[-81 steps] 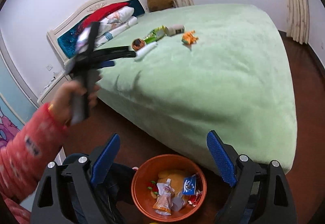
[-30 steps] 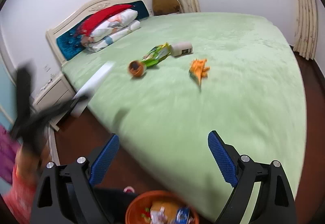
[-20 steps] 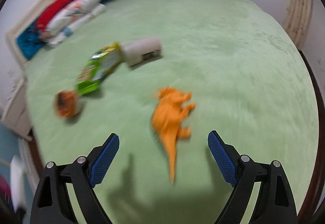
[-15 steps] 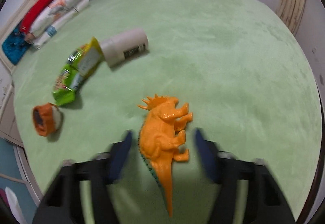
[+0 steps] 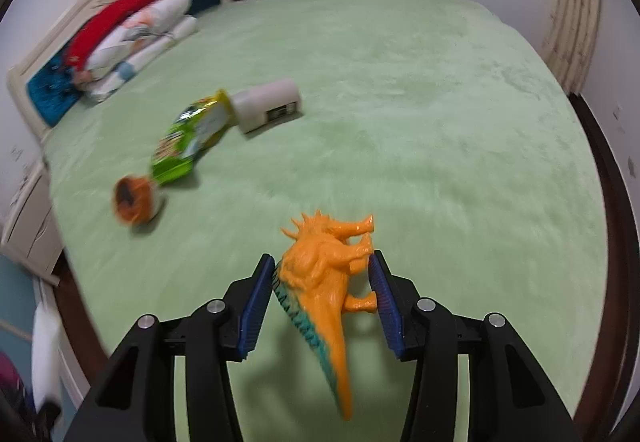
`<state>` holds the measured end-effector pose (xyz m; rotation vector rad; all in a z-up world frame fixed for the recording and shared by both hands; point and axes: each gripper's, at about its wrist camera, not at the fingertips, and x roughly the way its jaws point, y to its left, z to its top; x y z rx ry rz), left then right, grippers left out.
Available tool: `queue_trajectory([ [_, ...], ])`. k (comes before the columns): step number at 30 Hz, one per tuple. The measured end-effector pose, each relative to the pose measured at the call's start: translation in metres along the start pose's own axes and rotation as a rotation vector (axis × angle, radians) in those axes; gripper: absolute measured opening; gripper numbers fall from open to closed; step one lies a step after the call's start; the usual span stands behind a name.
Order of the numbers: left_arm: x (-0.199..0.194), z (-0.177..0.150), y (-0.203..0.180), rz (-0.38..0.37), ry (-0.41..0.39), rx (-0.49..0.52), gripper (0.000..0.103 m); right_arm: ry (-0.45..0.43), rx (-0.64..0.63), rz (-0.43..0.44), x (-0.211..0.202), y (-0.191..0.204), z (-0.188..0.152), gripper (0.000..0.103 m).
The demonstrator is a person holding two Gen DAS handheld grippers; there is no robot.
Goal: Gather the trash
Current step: 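Carry the foam tube and dinosaur to the orange bucket and open both grippers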
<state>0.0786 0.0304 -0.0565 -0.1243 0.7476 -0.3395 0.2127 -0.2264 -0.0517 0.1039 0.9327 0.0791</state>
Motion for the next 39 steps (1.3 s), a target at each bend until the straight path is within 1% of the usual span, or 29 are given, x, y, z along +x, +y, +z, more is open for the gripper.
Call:
queue_trajectory([
  [8,-0.008,-0.011,-0.033,-0.037,0.007,0.049,0.027,-0.066,-0.061,0.118,-0.092,-0.003,-0.071,0.048],
  [11,-0.014,-0.018,-0.041,-0.050,0.015,0.064,0.027,-0.078,-0.070,0.194,-0.124,-0.004,-0.098,0.048],
  [14,-0.022,-0.032,-0.049,-0.064,0.033,0.086,0.027,-0.075,-0.087,0.250,-0.147,-0.003,-0.126,0.048],
  [19,-0.032,-0.060,-0.059,-0.078,0.090,0.132,0.027,-0.054,-0.103,0.306,-0.168,0.002,-0.174,0.048],
  [23,-0.035,-0.091,-0.061,-0.089,0.159,0.151,0.027,-0.023,-0.113,0.326,-0.171,0.005,-0.206,0.048],
  [28,-0.024,-0.134,-0.059,-0.088,0.271,0.145,0.027,0.048,-0.101,0.348,-0.159,0.006,-0.242,0.048],
  [33,0.001,-0.177,-0.055,-0.096,0.415,0.094,0.027,0.156,-0.074,0.348,-0.125,0.007,-0.279,0.048],
  [36,0.022,-0.206,-0.056,-0.068,0.514,0.065,0.027,0.227,-0.064,0.313,-0.096,0.006,-0.302,0.048],
  [38,0.036,-0.222,-0.057,-0.069,0.574,0.044,0.027,0.280,-0.044,0.297,-0.075,0.005,-0.315,0.048],
  [39,0.046,-0.233,-0.056,-0.079,0.620,0.025,0.027,0.300,-0.041,0.285,-0.067,0.005,-0.320,0.048],
])
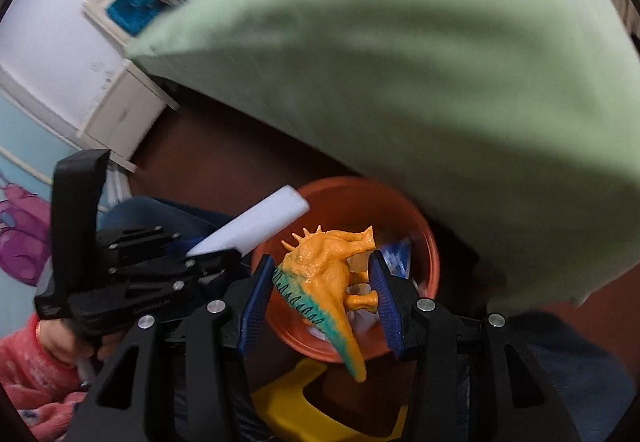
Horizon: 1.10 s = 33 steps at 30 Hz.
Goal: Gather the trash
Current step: 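Carry the foam tube and dinosaur to the orange bucket and open both grippers, then move the left gripper to the orange sock and grasp it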
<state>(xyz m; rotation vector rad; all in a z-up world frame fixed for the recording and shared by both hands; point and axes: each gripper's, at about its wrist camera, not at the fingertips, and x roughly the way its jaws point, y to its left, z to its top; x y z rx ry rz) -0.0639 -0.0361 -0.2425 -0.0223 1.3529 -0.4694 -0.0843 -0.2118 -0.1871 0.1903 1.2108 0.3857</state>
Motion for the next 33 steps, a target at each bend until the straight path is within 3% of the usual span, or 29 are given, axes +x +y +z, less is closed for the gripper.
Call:
queue_trajectory([
  [3,0.031,-0.004,0.005,-0.025,0.099,-0.052,0.027,0.056,0.031,-0.020,0.027,-0.009,-0.005,0.048],
  [11,0.067,-0.004,0.012,-0.024,0.198,-0.109,0.028,0.151,0.056,-0.053,0.073,-0.018,-0.012,0.048],
  [13,0.072,-0.005,0.015,-0.026,0.212,-0.131,0.043,0.164,0.065,-0.051,0.078,-0.020,-0.012,0.049],
  [14,0.072,-0.005,0.016,-0.018,0.211,-0.143,0.050,0.162,0.072,-0.054,0.079,-0.021,-0.012,0.060],
  [15,0.072,-0.003,0.015,-0.012,0.206,-0.143,0.070,0.155,0.081,-0.055,0.077,-0.023,-0.012,0.075],
  [16,0.070,-0.003,0.015,-0.006,0.200,-0.142,0.082,0.144,0.090,-0.052,0.075,-0.026,-0.012,0.079],
  [33,0.051,0.004,0.014,0.022,0.127,-0.142,0.086,0.072,0.176,-0.041,0.049,-0.043,-0.006,0.080],
])
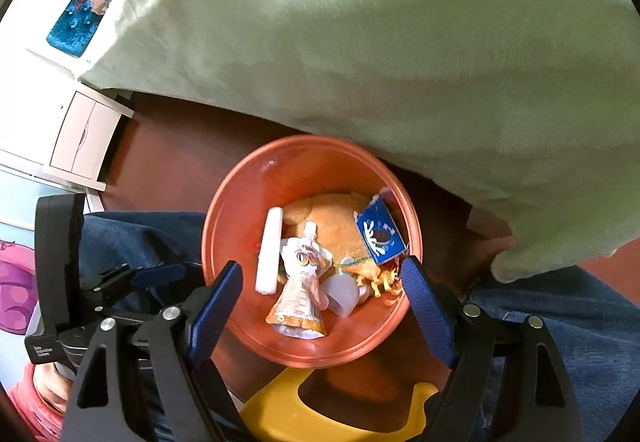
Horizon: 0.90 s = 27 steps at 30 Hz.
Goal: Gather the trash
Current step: 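Move the left gripper to the orange sock and grasp it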
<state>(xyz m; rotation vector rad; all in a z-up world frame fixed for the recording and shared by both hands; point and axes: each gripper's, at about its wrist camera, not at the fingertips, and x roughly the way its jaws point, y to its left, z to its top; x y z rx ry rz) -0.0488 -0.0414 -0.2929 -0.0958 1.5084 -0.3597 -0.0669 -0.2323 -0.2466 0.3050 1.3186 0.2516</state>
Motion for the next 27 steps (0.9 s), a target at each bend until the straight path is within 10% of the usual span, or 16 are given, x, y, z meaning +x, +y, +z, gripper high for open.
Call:
queue_trajectory([
  [10,-0.070,0.022,0.000,-0.022,-0.211,0.003,0.086,-0.190,-0.079,0.020,-0.069,0.024,0.016,0.082],
  [17,-0.151,0.059,0.006,-0.060,-0.501,0.030,0.090,-0.292,-0.121,0.047,-0.104,0.041,0.023,0.083],
  [27,-0.208,0.178,0.020,0.033,-0.765,-0.001,0.091,-0.373,-0.182,0.046,-0.125,0.057,0.025,0.083],
])
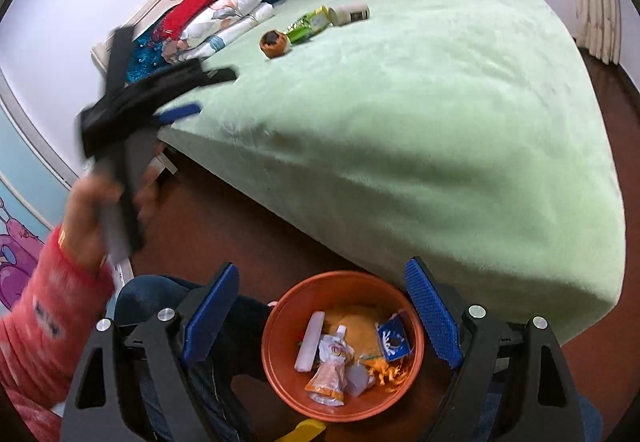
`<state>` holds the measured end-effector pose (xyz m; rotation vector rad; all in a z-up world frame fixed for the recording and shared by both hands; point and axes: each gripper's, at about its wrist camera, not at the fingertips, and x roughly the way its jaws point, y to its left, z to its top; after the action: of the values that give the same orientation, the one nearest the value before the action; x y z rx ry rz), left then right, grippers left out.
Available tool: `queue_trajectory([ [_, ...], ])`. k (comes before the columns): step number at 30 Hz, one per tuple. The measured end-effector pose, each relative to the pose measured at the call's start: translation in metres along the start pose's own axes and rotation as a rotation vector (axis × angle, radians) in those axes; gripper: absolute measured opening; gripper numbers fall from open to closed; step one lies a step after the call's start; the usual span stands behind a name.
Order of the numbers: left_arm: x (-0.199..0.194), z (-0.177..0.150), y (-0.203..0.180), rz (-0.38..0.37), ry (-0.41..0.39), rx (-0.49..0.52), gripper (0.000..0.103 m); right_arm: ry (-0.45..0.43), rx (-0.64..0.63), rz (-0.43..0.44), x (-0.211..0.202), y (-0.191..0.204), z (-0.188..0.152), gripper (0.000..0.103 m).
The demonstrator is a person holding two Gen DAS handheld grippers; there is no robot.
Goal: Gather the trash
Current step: 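Move the left gripper to the orange sock and grasp it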
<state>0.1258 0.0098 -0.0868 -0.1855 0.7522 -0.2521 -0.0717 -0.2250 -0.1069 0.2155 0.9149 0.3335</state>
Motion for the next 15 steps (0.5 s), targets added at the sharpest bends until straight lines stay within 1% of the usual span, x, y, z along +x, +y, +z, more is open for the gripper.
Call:
queue_trajectory([
  [4,0.041,0.040,0.002,0.074,-0.025,0.005,0.091,-0.017,-0.005,-0.003,-0.004,-0.001,0.005,0.084],
  [6,0.064,0.059,0.002,0.099,-0.013,0.000,0.091,-0.019,-0.001,-0.007,-0.003,-0.001,0.007,0.084],
  [9,0.090,0.078,0.006,0.141,0.002,-0.007,0.091,-0.016,0.006,-0.010,-0.002,-0.004,0.008,0.084],
  [12,0.107,0.091,0.011,0.177,0.013,-0.012,0.091,-0.009,0.010,-0.014,0.000,-0.007,0.008,0.084],
  [15,0.116,0.101,0.016,0.187,0.015,-0.030,0.091,-0.003,0.012,-0.016,0.002,-0.009,0.008,0.084],
])
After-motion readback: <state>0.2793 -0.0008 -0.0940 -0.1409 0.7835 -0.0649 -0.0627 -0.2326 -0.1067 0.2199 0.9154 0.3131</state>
